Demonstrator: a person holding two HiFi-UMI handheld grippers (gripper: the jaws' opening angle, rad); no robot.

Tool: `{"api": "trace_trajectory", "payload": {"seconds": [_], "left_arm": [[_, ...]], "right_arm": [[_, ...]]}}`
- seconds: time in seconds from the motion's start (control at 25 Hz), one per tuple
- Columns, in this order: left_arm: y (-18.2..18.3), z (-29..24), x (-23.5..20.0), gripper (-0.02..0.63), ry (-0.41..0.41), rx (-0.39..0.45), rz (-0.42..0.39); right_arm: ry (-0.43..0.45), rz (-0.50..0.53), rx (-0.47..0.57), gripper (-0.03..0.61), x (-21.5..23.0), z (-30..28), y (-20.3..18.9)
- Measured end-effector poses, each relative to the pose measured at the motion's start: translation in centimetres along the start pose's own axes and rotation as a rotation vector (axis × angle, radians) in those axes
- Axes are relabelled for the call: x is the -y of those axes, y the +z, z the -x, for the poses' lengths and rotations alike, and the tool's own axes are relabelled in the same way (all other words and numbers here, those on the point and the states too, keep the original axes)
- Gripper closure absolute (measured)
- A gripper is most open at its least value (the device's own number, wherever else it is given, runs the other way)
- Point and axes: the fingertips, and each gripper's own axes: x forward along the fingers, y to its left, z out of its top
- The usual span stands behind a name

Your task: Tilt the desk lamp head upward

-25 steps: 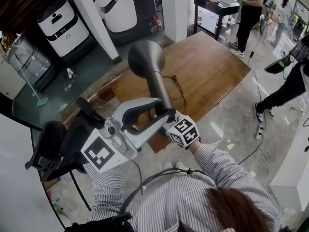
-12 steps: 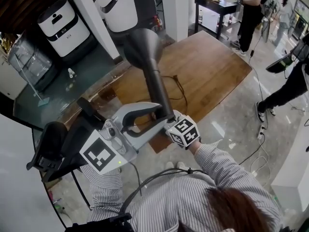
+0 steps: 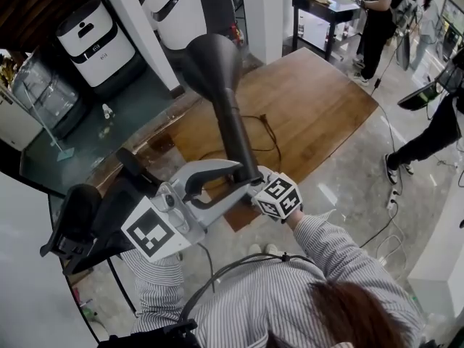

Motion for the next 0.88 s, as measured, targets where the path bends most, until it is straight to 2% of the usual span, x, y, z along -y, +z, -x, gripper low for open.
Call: {"api": "trace_trajectory", "payload": {"seconds": [0.24, 0.48, 0.56, 0.6, 0.64, 0.72, 0.76, 0.88], "left_arm": [[-0.8, 0.1, 0.1, 0.526, -0.006, -0.009, 0.016], [-0.9, 0.0, 0.2, 0.528, -0.005, -0.014, 0.033], [-1.5, 0.0, 0.6, 0.533, -0.029, -0.036, 0.065], [-2.5, 0.1, 0.9, 0.565, -0.049, -0.072, 0.085], [-4.3, 0.3, 1.2, 0.611, -0.056, -0.143, 0.086], [-9.1, 0.4, 1.0, 0.610, -0.003, -0.321, 0.016], [-10.4, 0.2, 1.0, 0.609, 0.016, -0.346, 0.003], [-9.0, -0.5, 1.0, 0.609, 0.010, -0.208, 0.132]], "right_arm": [[0.140, 0.013, 0.017, 0.560, -0.5, -0.2, -0.1], [0.150, 0.013, 0.021, 0.560, -0.6, -0.1, -0.2], [0.150, 0.011, 0.023, 0.560, -0.6, -0.1, -0.2], [0.151, 0.008, 0.025, 0.560, -0.5, 0.0, -0.1], [0.153, 0.004, 0.027, 0.560, -0.5, 0.0, -0.1], [0.162, 0.010, 0.027, 0.560, -0.6, 0.1, -0.1], [0.165, 0.019, 0.024, 0.560, -0.8, 0.1, -0.1], [0.160, 0.034, 0.020, 0.560, -0.9, -0.2, -0.1]]}}
